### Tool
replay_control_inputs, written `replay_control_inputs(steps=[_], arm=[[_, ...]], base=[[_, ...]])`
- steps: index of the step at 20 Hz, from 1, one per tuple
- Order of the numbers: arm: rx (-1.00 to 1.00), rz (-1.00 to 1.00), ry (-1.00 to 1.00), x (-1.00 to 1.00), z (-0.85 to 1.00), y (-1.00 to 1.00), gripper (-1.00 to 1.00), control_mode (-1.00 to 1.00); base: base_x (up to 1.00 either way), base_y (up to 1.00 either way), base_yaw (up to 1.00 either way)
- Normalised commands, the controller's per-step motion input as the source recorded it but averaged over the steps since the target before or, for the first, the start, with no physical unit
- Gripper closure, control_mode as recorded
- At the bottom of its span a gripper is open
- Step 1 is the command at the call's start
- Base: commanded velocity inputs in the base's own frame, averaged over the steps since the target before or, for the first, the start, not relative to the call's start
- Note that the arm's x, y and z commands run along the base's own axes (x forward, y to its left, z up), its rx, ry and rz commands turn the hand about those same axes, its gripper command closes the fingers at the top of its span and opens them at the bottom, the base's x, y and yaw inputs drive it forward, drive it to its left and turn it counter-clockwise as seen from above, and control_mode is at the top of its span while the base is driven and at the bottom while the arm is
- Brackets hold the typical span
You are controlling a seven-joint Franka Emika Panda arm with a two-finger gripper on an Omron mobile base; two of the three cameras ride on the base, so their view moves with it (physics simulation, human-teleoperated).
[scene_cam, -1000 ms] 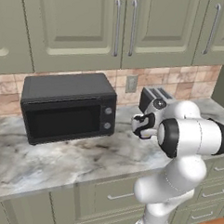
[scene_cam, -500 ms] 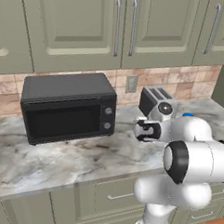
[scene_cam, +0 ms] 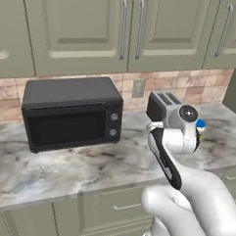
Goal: Place the mayonnaise and condiment bottle from the counter to the top shelf of the fridge. If the existing items in the fridge are on the top shelf, move them to other shelves.
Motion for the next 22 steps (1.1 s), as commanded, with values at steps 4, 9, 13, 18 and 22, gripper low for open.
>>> replay_control_inputs(steps=[4, 9, 13, 18, 22], arm=[[0.0, 0.0, -0.04, -0.99, 1.0, 0.29, 1.0, -1.0], [0.02, 0.0, -0.04, -1.0, 1.0, 0.15, 1.0, -1.0], [0.11, 0.0, 0.0, -1.0, 1.0, 0.12, 1.0, -1.0], [0.08, 0.0, 0.0, -0.89, 0.57, 0.01, 1.0, -1.0], [0.0, 0.0, -0.03, -0.47, 0.0, 0.07, 1.0, 1.0]], base=[[0.0, 0.0, 0.0], [0.0, 0.0, 0.0], [0.0, 0.0, 0.0], [0.0, 0.0, 0.0], [-0.5, 0.2, 0.01]])
